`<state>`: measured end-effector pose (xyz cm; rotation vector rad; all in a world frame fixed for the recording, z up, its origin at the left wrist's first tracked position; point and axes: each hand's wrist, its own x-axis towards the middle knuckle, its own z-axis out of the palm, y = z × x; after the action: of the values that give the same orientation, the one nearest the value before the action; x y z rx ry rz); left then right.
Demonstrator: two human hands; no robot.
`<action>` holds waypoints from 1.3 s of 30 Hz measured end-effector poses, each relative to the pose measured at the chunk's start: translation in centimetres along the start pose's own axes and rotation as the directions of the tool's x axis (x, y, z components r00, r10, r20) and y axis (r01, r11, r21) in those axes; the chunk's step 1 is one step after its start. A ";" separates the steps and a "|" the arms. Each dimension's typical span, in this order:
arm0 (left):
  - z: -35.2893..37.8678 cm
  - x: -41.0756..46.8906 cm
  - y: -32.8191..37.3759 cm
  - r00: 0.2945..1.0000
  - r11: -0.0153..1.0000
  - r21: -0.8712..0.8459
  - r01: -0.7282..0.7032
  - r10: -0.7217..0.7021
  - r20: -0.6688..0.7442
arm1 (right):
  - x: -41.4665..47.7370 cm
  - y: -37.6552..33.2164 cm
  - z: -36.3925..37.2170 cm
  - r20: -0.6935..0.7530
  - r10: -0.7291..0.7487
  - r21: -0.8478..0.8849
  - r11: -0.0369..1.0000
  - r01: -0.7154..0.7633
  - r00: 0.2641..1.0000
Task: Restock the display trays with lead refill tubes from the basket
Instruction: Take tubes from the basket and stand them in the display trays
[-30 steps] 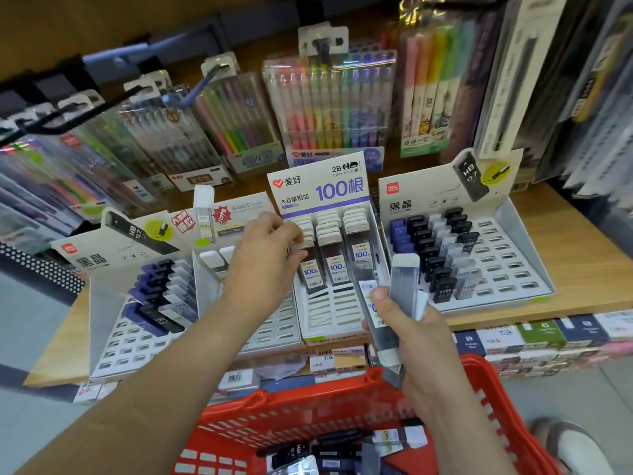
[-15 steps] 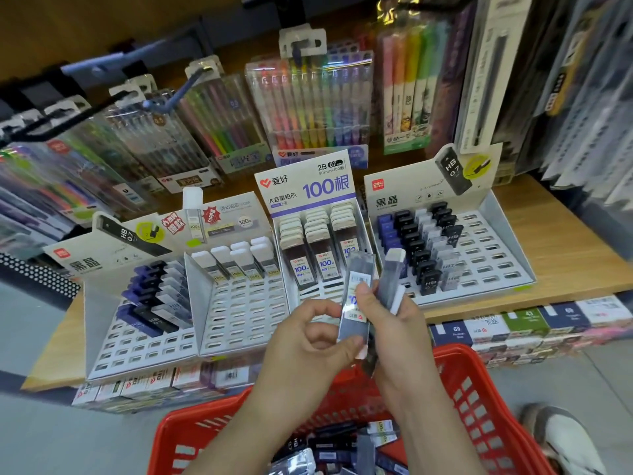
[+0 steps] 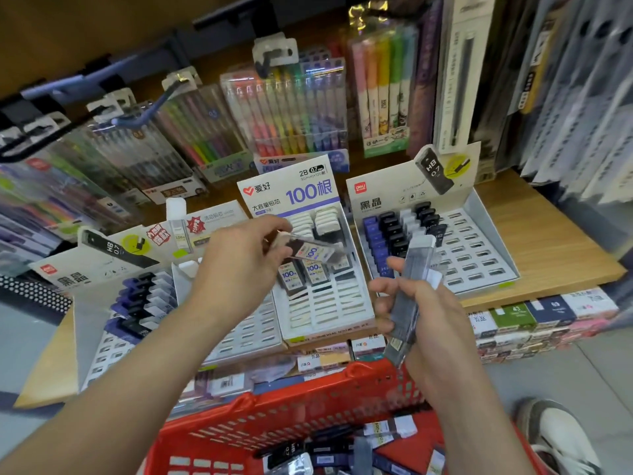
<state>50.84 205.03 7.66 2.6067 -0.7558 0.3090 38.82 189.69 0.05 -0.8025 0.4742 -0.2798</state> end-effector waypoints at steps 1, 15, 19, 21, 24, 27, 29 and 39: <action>0.1 0.2 0.2 0.999 0.998 0.037 -0.044 0.043 0.002 | 0.0 -0.2 0.0 0.003 -0.005 0.005 1.000 0.004 1.000; 3.0 2.5 0.8 0.937 0.943 0.090 -0.320 0.301 0.179 | -0.2 -0.4 -0.8 0.014 -0.023 -0.002 1.000 0.023 1.000; 3.3 3.6 1.3 0.931 0.936 0.135 -0.325 0.291 0.220 | -0.2 -0.1 -0.7 0.018 -0.012 0.002 1.000 0.012 1.000; 3.6 3.9 1.5 0.932 0.935 0.150 -0.321 0.283 0.229 | -0.1 -0.1 -0.7 0.026 -0.006 -0.012 1.000 0.006 1.000; 4.1 3.8 1.6 0.925 0.929 0.156 -0.335 0.293 0.242 | -0.2 0.0 -0.7 0.035 -0.010 -0.038 0.999 0.011 0.999; 4.9 3.0 1.8 0.904 0.903 0.170 -0.394 0.347 0.251 | -0.2 0.1 -0.5 0.040 0.002 -0.048 0.999 0.000 0.999; 5.2 2.8 1.9 0.905 0.896 0.187 -0.402 0.357 0.232 | -0.3 0.2 -0.4 0.047 0.020 -0.045 0.999 -0.018 0.999; 6.6 3.6 1.0 0.907 0.869 0.265 -0.418 0.386 0.167 | -1.0 0.6 -0.2 0.126 0.097 -0.108 0.991 -0.083 0.987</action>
<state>53.94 199.71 3.27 2.7361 -1.3981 0.4317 37.94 190.36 -0.17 -0.8908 0.4025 -0.1184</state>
